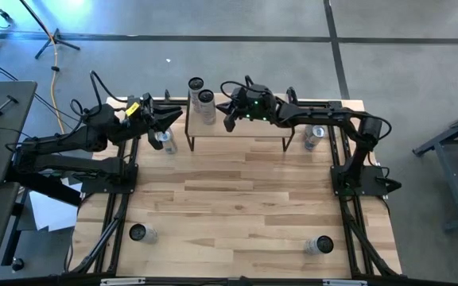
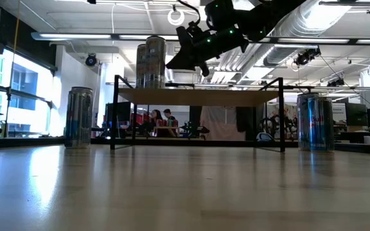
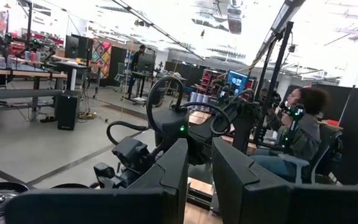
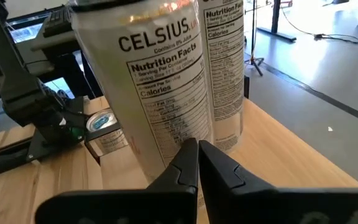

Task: Place canned beverage on shelf
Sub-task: Put the bottom right black soda can on the shelf

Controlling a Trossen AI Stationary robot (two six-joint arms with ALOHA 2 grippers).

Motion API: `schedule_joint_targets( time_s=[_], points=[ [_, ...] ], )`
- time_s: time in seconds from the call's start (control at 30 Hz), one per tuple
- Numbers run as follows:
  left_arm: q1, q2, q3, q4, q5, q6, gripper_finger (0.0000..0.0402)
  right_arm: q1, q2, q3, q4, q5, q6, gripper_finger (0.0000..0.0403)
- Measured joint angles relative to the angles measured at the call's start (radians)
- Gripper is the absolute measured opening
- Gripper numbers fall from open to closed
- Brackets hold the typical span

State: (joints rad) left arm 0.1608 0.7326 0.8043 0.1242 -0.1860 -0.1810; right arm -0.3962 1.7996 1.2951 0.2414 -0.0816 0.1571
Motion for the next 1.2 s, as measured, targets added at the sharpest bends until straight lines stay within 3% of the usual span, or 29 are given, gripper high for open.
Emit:
schedule_joint_targets(
  time_s=[1.2],
  points=[
    [0.0, 0.0, 0.0, 0.0, 0.0, 0.016, 0.0049, 0.03, 0.035, 0.001, 0.083, 0.024, 0.051, 0.0]
  ],
)
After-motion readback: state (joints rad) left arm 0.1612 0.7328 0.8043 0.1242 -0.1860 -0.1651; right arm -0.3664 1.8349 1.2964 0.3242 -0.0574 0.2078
